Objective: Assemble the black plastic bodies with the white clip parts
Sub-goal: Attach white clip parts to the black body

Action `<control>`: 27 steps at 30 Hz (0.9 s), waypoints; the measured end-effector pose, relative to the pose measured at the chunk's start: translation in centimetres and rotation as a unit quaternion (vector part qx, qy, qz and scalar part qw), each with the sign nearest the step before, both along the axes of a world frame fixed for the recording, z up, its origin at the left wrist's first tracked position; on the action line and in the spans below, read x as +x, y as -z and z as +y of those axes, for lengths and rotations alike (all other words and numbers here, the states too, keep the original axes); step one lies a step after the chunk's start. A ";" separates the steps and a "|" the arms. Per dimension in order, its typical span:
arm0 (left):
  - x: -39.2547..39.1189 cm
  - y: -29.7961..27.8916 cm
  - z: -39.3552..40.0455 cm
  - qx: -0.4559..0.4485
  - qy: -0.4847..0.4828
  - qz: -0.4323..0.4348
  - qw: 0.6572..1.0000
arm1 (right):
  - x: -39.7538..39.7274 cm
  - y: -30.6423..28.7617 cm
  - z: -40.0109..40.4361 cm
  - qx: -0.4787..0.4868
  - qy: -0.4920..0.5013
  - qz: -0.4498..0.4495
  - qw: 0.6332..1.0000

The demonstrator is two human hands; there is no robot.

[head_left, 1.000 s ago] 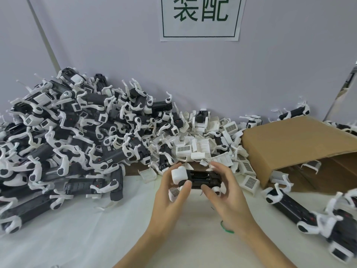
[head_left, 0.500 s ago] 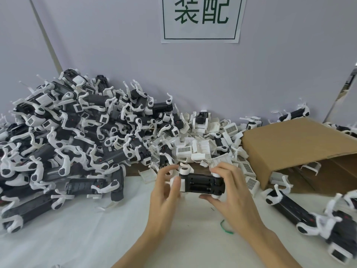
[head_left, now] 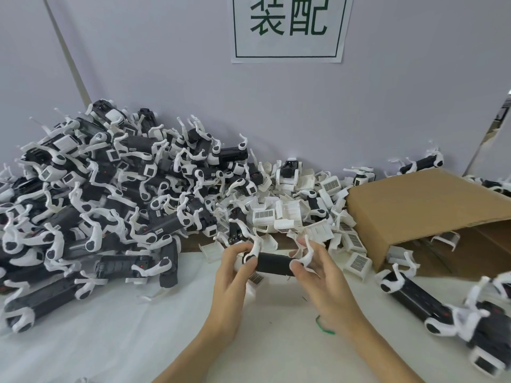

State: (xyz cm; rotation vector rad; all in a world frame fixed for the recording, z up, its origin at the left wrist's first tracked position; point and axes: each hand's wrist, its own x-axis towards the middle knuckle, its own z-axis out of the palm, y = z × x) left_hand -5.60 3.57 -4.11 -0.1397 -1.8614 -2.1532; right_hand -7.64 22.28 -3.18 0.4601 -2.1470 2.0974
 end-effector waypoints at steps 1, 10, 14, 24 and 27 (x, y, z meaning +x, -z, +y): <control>0.2 -0.1 0.3 -0.019 -0.007 0.005 1.000 | 0.0 -0.2 0.0 -0.014 0.010 -0.007 1.000; 0.2 0.2 1.2 -0.162 0.032 0.080 0.983 | -0.2 -1.8 1.1 0.023 0.083 -0.119 0.989; 0.3 0.5 1.6 -0.221 -0.029 0.119 0.968 | -0.2 -1.4 1.5 0.077 0.088 -0.115 0.987; -0.6 -0.7 -1.0 0.055 -0.229 0.023 0.972 | 0.7 0.7 -0.2 0.199 0.021 0.054 0.978; -1.5 -0.1 -2.4 0.079 -0.259 -0.028 0.962 | 1.2 1.7 -0.5 0.390 -0.042 0.147 0.908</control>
